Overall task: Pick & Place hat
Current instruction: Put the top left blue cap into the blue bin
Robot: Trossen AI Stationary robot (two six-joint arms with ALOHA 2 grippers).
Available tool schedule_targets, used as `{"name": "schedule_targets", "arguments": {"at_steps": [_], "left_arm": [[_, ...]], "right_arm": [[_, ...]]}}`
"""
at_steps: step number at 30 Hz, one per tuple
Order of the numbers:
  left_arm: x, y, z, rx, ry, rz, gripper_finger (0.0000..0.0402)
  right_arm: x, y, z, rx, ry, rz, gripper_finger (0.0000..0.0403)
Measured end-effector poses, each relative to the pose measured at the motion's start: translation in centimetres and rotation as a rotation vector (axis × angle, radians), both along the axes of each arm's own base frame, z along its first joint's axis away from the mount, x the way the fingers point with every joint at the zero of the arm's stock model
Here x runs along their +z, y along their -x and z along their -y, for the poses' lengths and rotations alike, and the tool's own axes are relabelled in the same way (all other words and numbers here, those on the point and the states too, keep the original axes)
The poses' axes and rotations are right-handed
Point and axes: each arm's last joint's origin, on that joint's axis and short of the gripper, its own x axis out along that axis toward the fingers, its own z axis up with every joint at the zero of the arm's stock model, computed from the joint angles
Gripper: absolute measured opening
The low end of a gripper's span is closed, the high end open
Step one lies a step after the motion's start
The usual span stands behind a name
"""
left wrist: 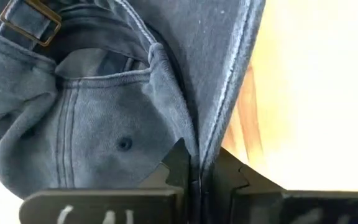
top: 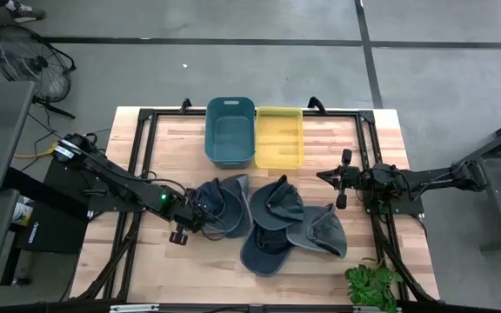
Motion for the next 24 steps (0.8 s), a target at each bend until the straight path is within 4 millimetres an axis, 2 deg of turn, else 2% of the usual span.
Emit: {"name": "schedule_targets", "arguments": {"at_steps": [4,7,24], "left_arm": [[0.3,0.0,0.0,0.000,-0.005,-0.009,0.0031],[1.4,-0.2,0.1,-0.003,-0.016,-0.018,0.0020],[10.6,-1.3,0.2,0.036,-0.129,0.038,0.0019]], "right_arm": [[0.0,0.0,0.0,0.000,0.000,0.000,0.0012],[0.0,0.0,0.0,0.000,0.000,0.000,0.0012],[0.0,0.0,0.0,0.000,0.000,0.000,0.0012]]}}
